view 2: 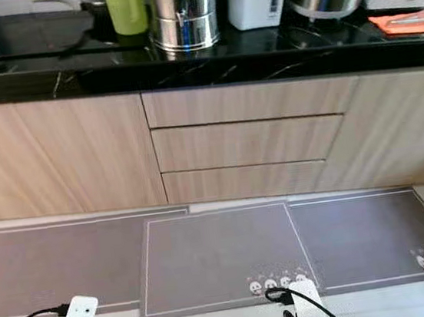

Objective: Kitchen organization

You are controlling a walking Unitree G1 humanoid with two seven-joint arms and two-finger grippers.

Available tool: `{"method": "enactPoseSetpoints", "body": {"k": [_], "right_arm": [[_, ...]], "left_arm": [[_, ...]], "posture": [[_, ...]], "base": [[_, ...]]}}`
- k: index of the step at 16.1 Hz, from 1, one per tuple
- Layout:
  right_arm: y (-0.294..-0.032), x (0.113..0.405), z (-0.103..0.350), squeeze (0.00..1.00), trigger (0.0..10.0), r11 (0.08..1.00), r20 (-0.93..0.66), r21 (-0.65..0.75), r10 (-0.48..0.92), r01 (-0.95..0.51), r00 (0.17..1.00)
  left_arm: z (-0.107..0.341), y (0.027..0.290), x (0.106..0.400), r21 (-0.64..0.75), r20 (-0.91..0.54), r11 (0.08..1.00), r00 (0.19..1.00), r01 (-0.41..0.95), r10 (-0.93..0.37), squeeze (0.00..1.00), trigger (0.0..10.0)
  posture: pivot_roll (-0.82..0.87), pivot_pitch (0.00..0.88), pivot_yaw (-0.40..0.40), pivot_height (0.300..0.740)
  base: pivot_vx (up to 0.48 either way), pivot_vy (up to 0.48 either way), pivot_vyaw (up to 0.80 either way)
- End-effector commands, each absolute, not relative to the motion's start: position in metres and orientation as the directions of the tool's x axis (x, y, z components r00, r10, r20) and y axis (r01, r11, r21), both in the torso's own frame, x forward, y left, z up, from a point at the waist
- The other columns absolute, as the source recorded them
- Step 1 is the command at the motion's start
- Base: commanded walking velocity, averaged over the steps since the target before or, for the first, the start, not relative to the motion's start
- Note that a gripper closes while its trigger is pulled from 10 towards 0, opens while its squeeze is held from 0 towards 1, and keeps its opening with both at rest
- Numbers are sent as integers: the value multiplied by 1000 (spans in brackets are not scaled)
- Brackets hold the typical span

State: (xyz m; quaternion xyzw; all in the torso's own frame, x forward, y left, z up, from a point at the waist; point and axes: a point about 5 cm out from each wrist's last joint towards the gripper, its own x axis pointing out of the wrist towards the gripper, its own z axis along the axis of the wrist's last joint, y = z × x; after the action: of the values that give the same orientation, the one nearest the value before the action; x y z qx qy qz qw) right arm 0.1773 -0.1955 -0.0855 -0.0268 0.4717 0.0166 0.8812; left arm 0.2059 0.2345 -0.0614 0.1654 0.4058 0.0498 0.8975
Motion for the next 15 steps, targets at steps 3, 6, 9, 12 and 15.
{"method": "enactPoseSetpoints", "body": {"k": [3,6,9,12,15], "right_arm": [[-199,177,-85,0,10000,999,-831,-35,-7,-40,556],[-199,177,-85,0,10000,998,-832,-36,-7,-42,555],[-199,177,-85,0,10000,998,-831,-35,-6,-42,556],[-199,177,-85,0,10000,998,-832,-37,-7,-44,555],[-199,177,-85,0,10000,998,-832,-38,-6,-46,554]], "left_arm": [[-62,232,206,325,-721,945,659,51,212,0,10000],[-63,232,205,325,-723,944,657,51,214,0,10000],[-63,232,205,325,-724,944,655,51,214,0,10000],[-63,232,205,322,-725,945,656,51,211,0,10000],[-63,232,205,323,-721,945,659,48,213,0,10000]], "posture": [[23,0,-37,740],[23,0,-38,740],[24,0,-38,740],[24,0,-38,740],[26,0,-37,740]], "base": [[0,0,0],[0,0,0],[82,0,0],[165,0,0],[0,0,0]]}}
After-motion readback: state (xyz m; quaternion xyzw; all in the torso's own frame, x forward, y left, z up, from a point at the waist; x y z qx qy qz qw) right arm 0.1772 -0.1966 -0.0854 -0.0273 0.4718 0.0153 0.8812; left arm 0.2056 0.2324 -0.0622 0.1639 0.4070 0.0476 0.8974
